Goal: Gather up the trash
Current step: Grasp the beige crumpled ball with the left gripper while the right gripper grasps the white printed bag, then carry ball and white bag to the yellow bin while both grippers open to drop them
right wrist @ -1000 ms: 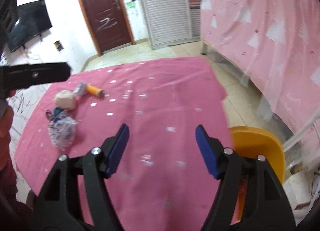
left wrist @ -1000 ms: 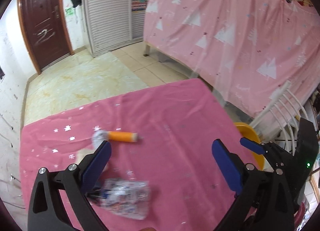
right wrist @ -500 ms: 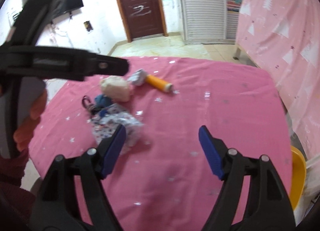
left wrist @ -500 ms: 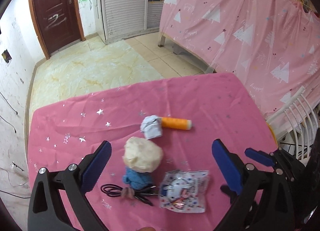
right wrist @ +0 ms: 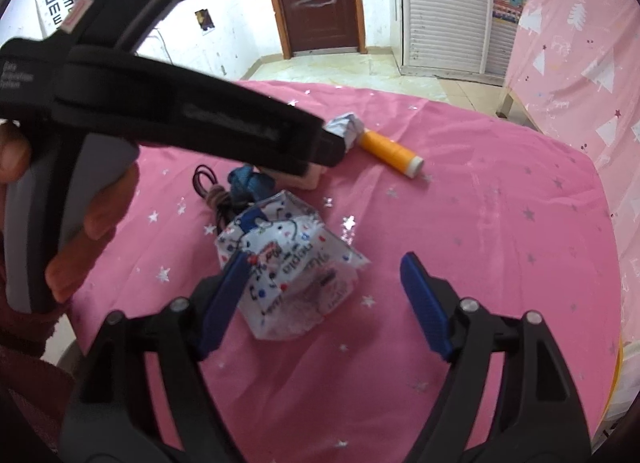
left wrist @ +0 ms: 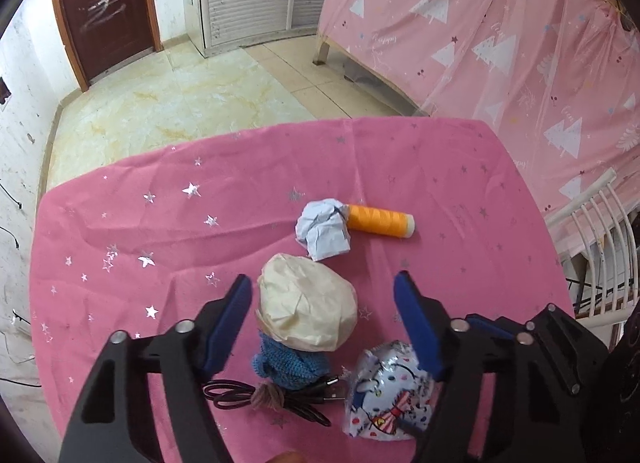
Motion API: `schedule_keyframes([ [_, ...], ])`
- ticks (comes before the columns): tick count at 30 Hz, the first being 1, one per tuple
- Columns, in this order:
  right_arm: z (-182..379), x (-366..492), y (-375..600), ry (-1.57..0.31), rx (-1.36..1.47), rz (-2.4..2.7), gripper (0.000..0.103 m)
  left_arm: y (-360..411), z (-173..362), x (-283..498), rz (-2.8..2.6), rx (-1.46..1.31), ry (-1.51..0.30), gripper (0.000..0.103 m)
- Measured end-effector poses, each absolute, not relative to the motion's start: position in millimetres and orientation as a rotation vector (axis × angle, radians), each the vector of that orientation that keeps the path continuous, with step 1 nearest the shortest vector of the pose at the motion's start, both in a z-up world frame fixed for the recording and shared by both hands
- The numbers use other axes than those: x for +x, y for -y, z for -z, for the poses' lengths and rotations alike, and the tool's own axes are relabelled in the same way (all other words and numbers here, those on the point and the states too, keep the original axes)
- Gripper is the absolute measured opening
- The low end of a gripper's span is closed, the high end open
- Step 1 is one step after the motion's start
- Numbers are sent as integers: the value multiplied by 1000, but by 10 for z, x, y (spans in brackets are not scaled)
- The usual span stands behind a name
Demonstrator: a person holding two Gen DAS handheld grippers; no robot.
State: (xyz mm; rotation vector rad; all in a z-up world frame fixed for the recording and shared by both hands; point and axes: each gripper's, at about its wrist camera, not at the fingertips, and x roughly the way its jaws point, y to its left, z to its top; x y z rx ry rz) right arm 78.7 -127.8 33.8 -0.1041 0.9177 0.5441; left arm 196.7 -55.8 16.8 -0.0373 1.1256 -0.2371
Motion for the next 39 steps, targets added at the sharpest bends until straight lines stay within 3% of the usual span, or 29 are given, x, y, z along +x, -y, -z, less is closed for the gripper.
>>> schedule_keyframes([
  [4, -326, 775, 1188, -921, -124, -560, 78, 544, -88, 1961, 235, -33, -1145, 44],
  [15, -289, 624, 1004, -943, -166, -596, 77, 457, -147, 1844, 240, -61, -1120, 43],
  [17, -287, 583, 969, -949, -175, -598, 50, 423, -202, 1799, 235, -58, -1106, 43],
  [19, -292, 547, 947, -957, -180, -606, 32, 403, -266, 1759, 229, -54, -1092, 43],
  [20, -296, 530, 938, -956, -185, -608, 28, 388, -289, 1749, 225, -52, -1087, 43],
  [39, -590, 360, 1550, -863, -81, -478, 24, 631, -669, 1503, 234, -8, -1009, 43],
])
